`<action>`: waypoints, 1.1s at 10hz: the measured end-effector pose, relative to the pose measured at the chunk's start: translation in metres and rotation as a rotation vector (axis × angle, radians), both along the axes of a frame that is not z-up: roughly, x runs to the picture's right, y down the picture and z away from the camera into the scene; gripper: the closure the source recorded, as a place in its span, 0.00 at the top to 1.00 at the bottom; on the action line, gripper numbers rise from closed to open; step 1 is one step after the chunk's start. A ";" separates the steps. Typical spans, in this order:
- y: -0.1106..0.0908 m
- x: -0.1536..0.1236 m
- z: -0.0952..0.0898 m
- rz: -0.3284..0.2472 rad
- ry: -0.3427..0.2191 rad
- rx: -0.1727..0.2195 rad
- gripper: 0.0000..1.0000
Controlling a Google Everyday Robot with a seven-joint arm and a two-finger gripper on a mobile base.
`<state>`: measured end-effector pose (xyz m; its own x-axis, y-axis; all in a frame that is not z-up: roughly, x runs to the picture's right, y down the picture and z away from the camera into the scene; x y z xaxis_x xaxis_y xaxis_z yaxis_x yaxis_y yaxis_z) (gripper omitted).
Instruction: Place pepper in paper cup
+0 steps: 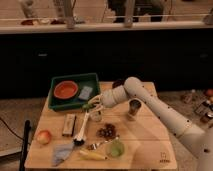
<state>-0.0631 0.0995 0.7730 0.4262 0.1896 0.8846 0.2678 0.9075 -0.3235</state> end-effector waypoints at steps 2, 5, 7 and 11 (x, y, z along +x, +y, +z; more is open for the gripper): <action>-0.001 0.001 0.000 0.003 -0.012 -0.003 0.79; 0.002 0.002 0.002 0.009 -0.032 -0.014 0.80; 0.002 0.001 0.002 0.007 -0.038 -0.013 0.80; 0.001 0.001 0.000 0.008 -0.045 0.004 0.80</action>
